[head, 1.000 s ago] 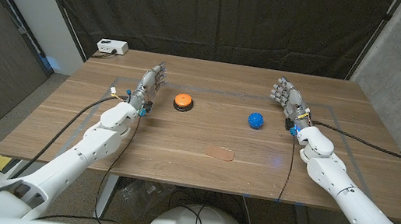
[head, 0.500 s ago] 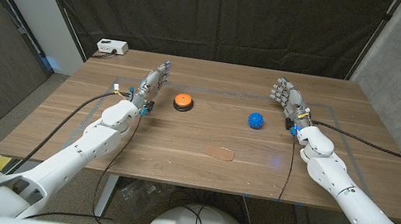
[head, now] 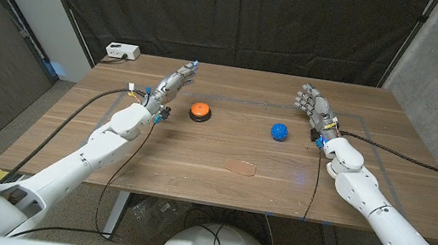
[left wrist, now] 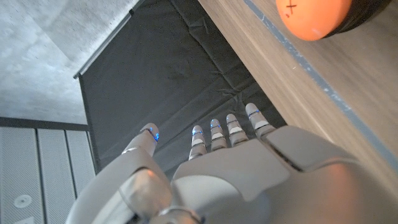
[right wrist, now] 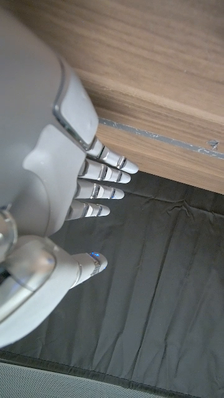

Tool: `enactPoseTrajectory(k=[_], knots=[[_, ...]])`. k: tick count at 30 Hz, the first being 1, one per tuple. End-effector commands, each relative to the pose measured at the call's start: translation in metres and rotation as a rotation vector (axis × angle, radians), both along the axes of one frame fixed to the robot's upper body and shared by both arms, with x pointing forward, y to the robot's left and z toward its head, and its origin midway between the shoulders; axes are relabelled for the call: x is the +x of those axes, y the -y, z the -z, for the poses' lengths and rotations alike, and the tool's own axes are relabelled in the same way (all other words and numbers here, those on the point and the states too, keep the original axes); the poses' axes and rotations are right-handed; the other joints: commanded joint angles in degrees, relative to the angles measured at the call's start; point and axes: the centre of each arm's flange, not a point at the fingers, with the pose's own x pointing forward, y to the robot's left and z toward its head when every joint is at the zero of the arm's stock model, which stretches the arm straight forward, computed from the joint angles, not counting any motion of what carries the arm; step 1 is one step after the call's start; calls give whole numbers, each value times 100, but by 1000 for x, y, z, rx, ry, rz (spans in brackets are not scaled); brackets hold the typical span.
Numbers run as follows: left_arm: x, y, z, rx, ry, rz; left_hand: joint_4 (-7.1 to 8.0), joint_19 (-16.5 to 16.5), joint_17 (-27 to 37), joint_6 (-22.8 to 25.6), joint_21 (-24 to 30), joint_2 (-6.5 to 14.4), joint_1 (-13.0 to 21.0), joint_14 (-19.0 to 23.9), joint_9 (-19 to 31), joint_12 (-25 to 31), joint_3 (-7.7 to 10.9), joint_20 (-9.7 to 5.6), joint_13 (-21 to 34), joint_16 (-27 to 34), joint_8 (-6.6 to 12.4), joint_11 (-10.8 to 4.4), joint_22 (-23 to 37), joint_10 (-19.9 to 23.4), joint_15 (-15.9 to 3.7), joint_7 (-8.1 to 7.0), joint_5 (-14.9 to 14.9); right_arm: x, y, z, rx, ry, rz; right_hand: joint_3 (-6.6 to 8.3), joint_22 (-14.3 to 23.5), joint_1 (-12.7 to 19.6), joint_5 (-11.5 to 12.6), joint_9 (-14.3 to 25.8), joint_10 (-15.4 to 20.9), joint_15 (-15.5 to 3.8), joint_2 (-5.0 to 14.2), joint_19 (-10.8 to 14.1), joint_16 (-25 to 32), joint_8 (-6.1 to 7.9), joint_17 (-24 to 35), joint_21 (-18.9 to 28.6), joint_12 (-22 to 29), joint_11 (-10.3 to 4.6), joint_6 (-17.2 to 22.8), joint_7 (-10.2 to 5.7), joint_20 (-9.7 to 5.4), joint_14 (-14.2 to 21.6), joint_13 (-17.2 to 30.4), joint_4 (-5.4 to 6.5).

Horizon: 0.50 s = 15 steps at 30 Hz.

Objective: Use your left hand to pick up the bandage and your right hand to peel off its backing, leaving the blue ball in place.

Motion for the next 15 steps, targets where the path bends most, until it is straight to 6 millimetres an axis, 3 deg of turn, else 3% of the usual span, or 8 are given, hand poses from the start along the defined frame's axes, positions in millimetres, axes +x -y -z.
enactPoseTrajectory(k=[1,7,15], knots=[[-19,9,-17,192,159,-17,-53,69,12,119,27,-13,84,84,27,53,16,13,31,38,52,-39,17,179,-9,-2,27,-13,-9,1,0,16,15,42,21,25,40,8,78,-11,-2,26,27,27,25,-32,33,7,58,-15,38,46,17,6],[-25,12,-25,308,227,-14,-78,79,10,150,25,-40,104,104,27,51,15,14,31,34,51,-49,15,204,-29,-10,26,-21,-14,4,2,20,23,47,22,22,40,9,80,-10,-5,36,23,24,25,-41,29,1,64,-19,34,51,18,7],[-33,17,-33,443,261,-3,-154,60,10,132,0,-238,115,94,25,-18,-65,38,32,2,7,-57,9,113,-34,-27,28,-29,-22,7,3,26,32,53,23,19,40,9,85,-13,-7,41,19,20,26,-54,27,1,69,-21,36,57,18,7]])
